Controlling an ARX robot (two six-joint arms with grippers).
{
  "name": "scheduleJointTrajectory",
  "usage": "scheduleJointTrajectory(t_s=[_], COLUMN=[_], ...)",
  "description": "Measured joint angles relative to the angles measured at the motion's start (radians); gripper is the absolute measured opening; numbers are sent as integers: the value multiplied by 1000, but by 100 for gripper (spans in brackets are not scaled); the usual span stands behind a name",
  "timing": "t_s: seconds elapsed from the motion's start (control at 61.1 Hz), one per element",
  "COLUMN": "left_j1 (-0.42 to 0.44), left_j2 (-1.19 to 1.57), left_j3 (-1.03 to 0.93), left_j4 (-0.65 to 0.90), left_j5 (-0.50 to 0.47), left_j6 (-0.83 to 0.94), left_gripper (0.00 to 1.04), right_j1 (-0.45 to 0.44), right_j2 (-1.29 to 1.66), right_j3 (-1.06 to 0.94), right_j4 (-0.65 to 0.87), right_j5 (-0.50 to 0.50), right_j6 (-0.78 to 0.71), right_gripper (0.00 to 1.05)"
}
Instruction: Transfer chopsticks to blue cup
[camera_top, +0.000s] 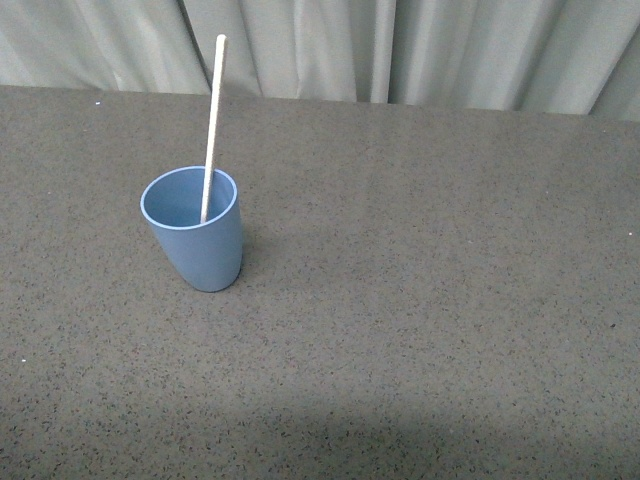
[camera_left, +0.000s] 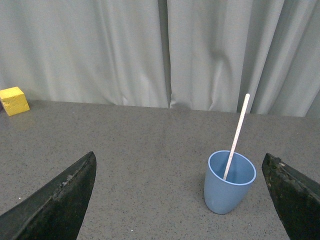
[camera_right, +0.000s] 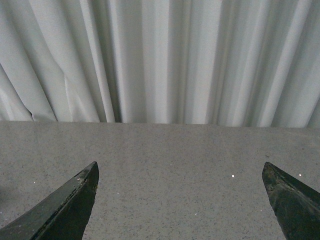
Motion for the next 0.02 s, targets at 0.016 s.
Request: scheduleJointTrajectory(t_s=[0.016], left_j1=[0], left_j2=[0], left_j3=[0], left_j4=[0], left_j5=[0], left_j6=[0], left_gripper=[98], right_j1=[0], right_j2=[0], right_j3=[0], right_j4=[0], right_j5=[0], right_j6=[0], right_gripper=[95])
